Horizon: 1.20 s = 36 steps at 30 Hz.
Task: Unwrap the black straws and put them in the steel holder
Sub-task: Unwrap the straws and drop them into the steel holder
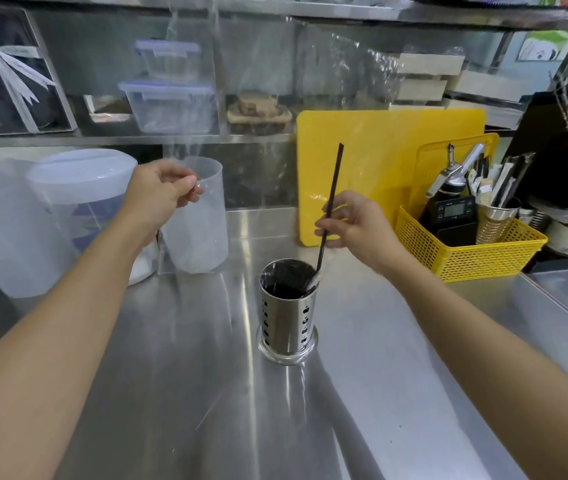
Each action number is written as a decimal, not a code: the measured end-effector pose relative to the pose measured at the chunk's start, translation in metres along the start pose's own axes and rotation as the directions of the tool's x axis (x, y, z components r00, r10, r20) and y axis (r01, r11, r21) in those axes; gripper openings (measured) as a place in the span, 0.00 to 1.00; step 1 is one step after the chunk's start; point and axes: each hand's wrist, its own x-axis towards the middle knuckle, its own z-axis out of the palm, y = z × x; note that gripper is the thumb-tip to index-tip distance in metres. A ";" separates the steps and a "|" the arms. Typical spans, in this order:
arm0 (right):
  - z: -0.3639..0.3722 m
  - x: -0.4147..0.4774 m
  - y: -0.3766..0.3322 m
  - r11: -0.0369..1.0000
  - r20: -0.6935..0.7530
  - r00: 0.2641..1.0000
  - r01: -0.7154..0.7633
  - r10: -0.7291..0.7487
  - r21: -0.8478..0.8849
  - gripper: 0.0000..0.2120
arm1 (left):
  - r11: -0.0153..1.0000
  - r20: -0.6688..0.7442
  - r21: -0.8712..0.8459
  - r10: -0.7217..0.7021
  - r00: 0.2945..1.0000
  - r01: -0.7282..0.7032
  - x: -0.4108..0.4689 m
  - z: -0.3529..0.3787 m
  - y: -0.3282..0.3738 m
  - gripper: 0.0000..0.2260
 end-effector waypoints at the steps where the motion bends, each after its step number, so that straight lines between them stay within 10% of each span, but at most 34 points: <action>1: -0.002 0.002 -0.003 1.000 -0.004 1.000 0.017 -0.017 -0.023 0.10 | 1.000 0.001 -0.001 0.007 1.000 -0.007 0.000 -0.001 0.002 0.08; 22: 0.007 -0.002 0.018 0.994 -0.041 0.995 -0.084 0.087 0.065 0.11 | 0.998 0.087 0.057 0.025 0.996 -0.030 -0.016 0.003 0.000 0.04; 36: -0.005 -0.007 0.000 0.989 -0.089 0.990 0.118 -0.109 0.092 0.07 | 0.996 0.098 0.071 0.050 0.994 -0.057 -0.017 0.005 -0.001 0.03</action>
